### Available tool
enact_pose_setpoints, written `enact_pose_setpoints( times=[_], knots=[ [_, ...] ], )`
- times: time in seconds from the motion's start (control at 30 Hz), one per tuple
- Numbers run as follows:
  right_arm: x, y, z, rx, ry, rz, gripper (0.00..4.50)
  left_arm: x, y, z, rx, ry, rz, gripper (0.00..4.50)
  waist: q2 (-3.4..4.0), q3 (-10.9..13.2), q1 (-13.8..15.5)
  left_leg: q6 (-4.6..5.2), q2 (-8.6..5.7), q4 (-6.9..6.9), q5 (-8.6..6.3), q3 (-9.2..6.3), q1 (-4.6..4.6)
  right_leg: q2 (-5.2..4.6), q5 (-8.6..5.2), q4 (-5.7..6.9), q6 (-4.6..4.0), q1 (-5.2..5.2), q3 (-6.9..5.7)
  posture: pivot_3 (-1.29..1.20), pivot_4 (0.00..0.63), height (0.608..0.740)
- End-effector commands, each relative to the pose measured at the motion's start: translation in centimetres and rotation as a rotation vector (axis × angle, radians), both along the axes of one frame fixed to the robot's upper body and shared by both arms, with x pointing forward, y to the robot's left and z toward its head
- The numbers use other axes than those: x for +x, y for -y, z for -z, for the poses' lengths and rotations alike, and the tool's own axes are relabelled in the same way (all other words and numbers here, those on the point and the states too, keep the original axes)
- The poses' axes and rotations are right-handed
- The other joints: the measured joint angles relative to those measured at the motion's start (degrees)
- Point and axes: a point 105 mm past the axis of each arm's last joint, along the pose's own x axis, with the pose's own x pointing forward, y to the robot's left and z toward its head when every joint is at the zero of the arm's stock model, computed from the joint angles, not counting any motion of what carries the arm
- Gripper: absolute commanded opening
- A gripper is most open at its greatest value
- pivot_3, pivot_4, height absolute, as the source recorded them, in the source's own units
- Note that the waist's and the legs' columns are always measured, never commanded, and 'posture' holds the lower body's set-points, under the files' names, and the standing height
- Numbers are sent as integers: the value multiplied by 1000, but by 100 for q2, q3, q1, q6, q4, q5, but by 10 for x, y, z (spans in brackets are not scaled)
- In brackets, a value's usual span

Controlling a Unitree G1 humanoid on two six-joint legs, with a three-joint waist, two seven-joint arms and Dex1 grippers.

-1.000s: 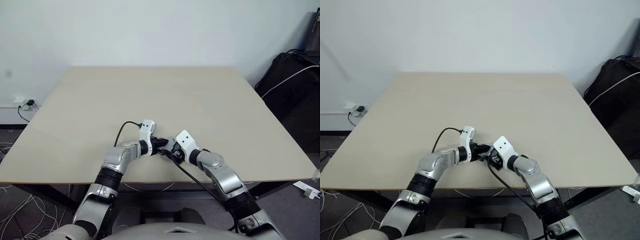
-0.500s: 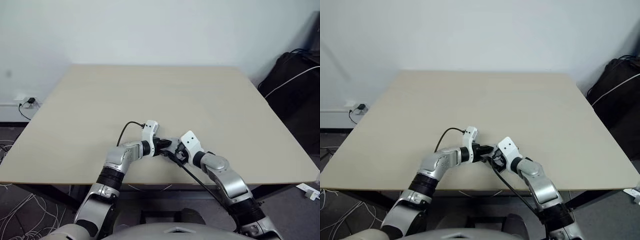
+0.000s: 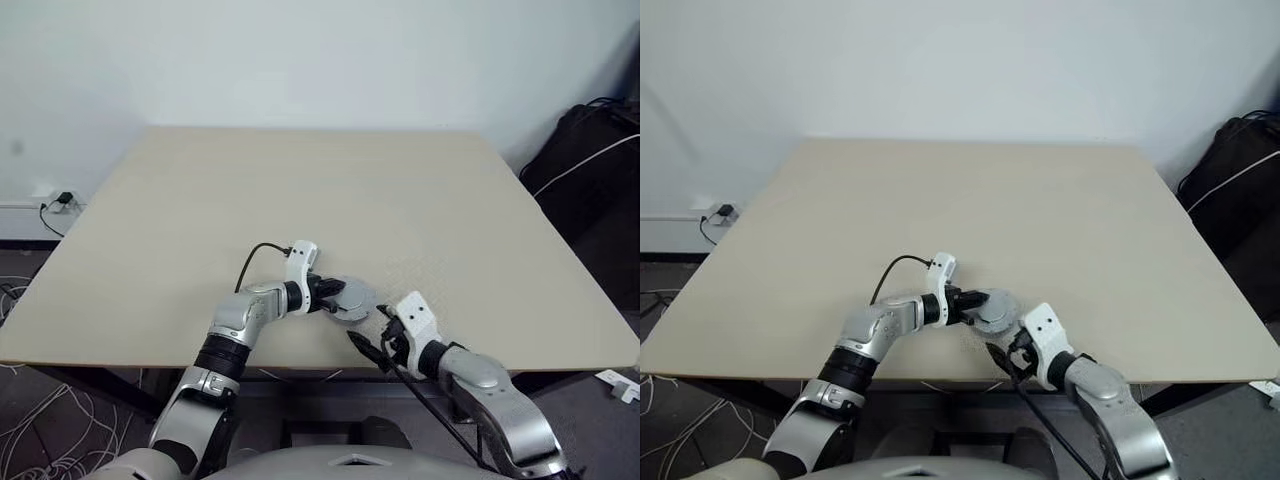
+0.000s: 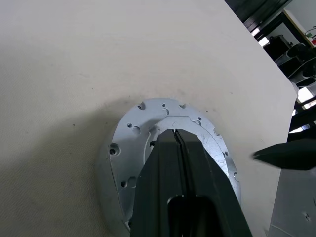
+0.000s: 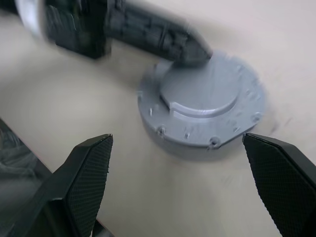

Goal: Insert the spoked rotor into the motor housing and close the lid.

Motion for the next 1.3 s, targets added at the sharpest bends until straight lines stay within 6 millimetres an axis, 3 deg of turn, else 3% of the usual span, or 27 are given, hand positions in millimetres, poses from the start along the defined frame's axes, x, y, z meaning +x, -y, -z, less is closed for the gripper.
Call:
enact_pose_setpoints(
  times=[0.03, 0.2, 0.37, 0.67, 0.87, 1.07, 1.3],
  knots=[
    [11, 13, -14, 119, 20, 171, 4482, -9, 2, 12, 36, -42, 24, 0, -1, 1, 3, 0, 0, 0, 0, -2, 0, 0, 0, 0, 0, 1, -1, 0, 0, 740],
    [24, 27, 17, 306, -200, 507, 4482, -9, 4, 12, 34, -42, 32, 0, 12, -4, 1, -3, 2, -1, -1, -14, -4, 0, 1, 0, -2, 0, -4, 0, 0, 740],
    [34, 17, 26, 439, -320, 570, 4482, -10, 5, 12, 32, -41, 36, 0, 41, -5, -3, -3, -5, -1, -2, -13, -12, -4, 15, 0, -30, -6, 0, 0, 0, 740],
    [38, -7, 25, 639, -482, 497, 4482, -8, 4, 11, 28, -32, 26, 0, 52, -7, -10, -2, -5, -1, -2, -15, -12, 5, 14, -1, -32, -6, -9, 0, 0, 740],
    [34, -21, 37, 725, -606, 486, 4482, -9, 3, 11, 26, -30, 23, 0, 57, -14, -44, -2, -5, -1, -2, -14, -8, 10, 12, -1, -30, -3, -8, 0, 0, 740],
    [24, -42, 20, 970, -683, 286, 4482, -10, 3, 11, 28, -30, 27, 0, 61, -19, -90, -2, -1, -1, -2, -17, -1, 14, 4, 1, -15, 1, -8, 0, 0, 740],
    [26, -51, 10, 1052, -678, 229, 4482, -11, 3, 12, 28, -32, 32, 0, 72, -11, -150, -2, -1, -1, -2, -19, -5, 20, 4, 5, -18, -8, -1, 0, 0, 740]
  ],
)
